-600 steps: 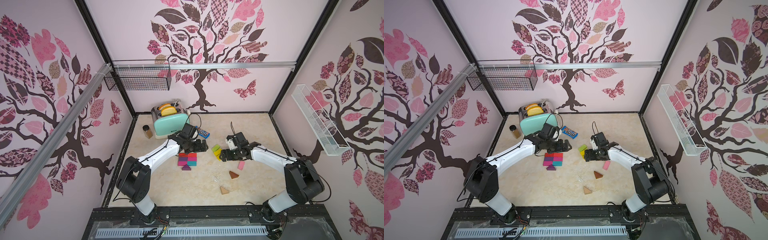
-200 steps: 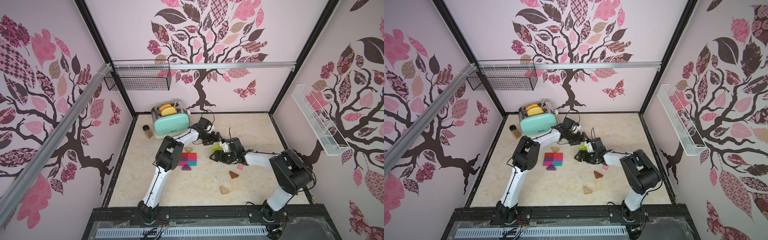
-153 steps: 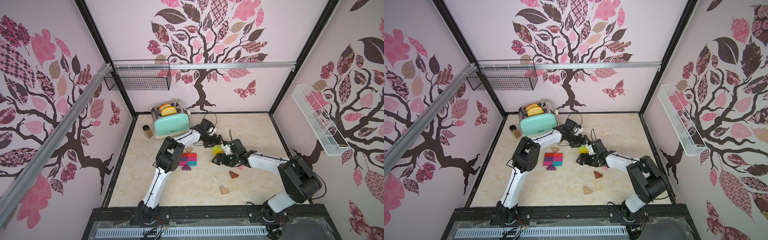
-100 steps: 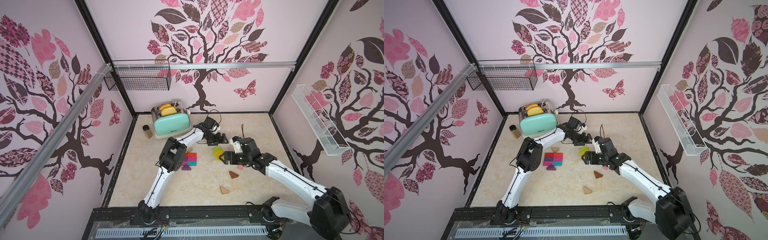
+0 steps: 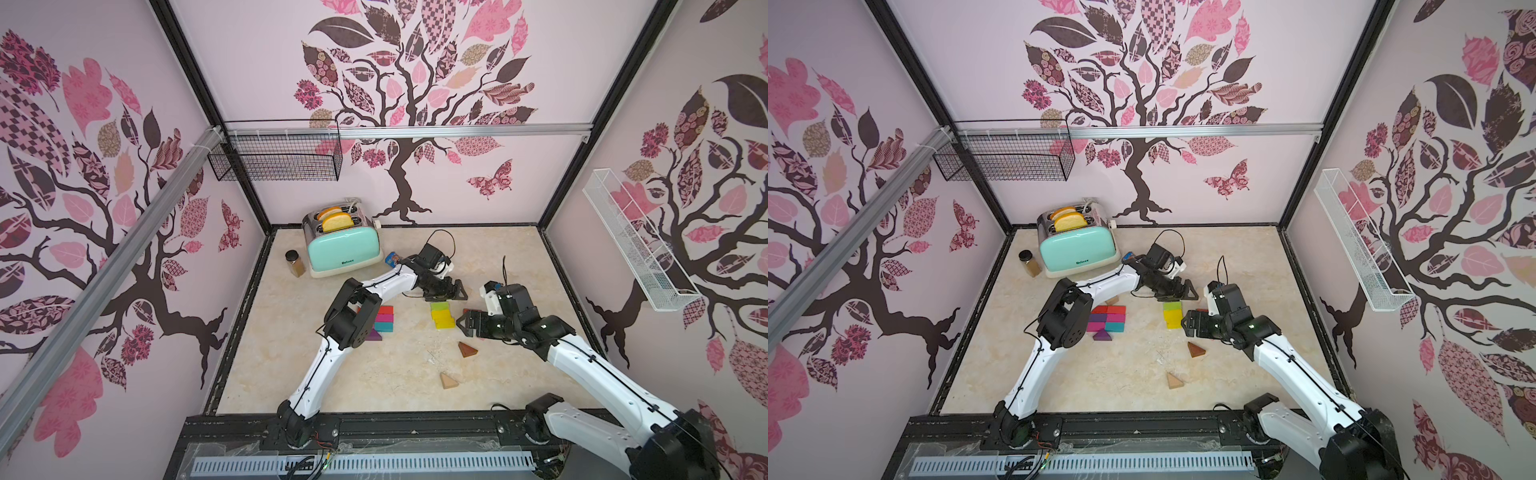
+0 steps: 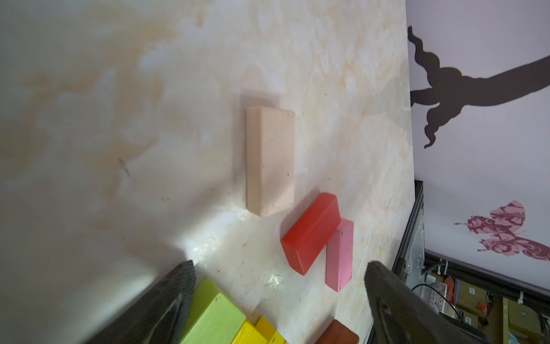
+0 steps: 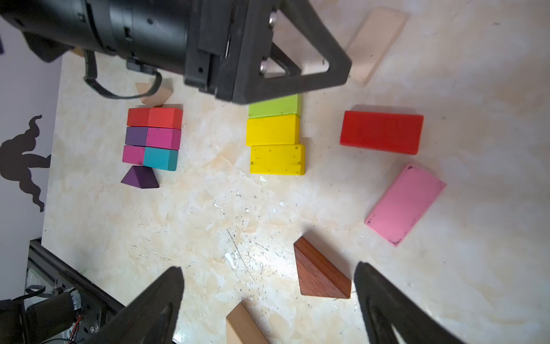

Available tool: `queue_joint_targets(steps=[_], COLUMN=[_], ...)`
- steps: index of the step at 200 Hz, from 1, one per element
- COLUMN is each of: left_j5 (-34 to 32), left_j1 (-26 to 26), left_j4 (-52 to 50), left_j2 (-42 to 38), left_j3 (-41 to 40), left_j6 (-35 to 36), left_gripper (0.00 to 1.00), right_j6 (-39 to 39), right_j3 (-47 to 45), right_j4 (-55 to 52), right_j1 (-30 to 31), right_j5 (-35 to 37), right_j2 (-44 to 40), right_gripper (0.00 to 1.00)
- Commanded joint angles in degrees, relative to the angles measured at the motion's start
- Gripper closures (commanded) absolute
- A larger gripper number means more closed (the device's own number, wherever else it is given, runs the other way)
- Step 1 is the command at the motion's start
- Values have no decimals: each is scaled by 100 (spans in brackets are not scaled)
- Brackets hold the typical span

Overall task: Assemble a piece of candy with building blocks
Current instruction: Assemble the building blocks at the center of the board, then adjust the building block at the center of the board.

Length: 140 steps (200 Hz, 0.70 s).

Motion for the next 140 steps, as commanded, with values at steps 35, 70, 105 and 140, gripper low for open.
queue_joint_targets(steps=[35, 70, 105, 140], left_j5=[-78, -447, -222, -260], left_j1=[-66, 176, 453, 373], left_j4=[-231, -134, 253, 516], left_j2=[-198, -725, -1698, -2936], left_j3=[-362, -516, -1354, -2443], left_j6=[50, -61, -73, -214], left_gripper=[6, 5, 4, 4], right_j6=[-272, -504, -791, -1083], right_j3=[-5, 268, 611, 1097], right_j4=[-166, -367, -517, -535], right_j1=[-224, -289, -623, -914], right_j5=[243, 659, 942, 993], right_j2=[-116, 213, 609, 1497], right_gripper=[6, 5, 5, 6])
